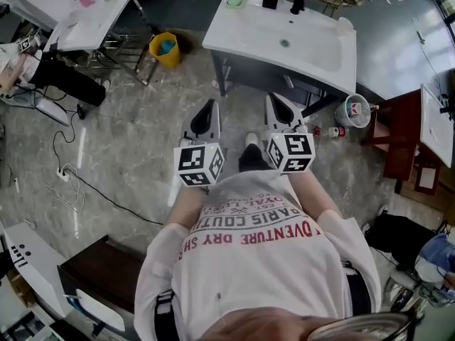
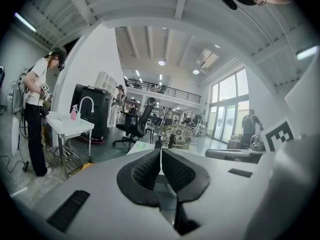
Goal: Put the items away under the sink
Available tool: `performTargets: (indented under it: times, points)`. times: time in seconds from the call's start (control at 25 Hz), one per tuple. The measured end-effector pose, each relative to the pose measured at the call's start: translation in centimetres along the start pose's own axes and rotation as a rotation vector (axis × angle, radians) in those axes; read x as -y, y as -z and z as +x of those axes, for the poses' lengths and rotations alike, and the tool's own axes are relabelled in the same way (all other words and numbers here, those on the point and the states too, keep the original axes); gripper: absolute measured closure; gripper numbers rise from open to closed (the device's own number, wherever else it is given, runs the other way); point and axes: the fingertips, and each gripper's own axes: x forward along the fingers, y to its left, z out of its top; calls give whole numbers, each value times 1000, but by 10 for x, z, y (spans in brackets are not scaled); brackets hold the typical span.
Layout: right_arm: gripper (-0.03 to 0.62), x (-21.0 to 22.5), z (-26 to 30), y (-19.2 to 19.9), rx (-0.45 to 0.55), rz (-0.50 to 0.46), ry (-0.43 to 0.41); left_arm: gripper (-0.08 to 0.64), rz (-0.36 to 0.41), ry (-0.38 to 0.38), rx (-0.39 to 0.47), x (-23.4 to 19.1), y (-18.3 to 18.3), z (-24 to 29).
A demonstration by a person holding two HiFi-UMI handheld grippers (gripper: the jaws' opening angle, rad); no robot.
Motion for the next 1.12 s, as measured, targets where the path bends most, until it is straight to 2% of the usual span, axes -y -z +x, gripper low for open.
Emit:
performTargets:
  times: [0.32,0.52,0.8,1.12]
  points:
    - [566,91,103,-49,26,-28,-41,532,12,-33,32,-2,-45,136]
    - [566,143,148,-63,17,-23,-32,532,15,-34,16,4,-56,203]
    - [566,181,187,-51,-12,9,-1,532,13,-32,-49,-5,-46,257]
    - [566,204,242,-49,-33,23,91,532,17,66,-90,-28,-50,329]
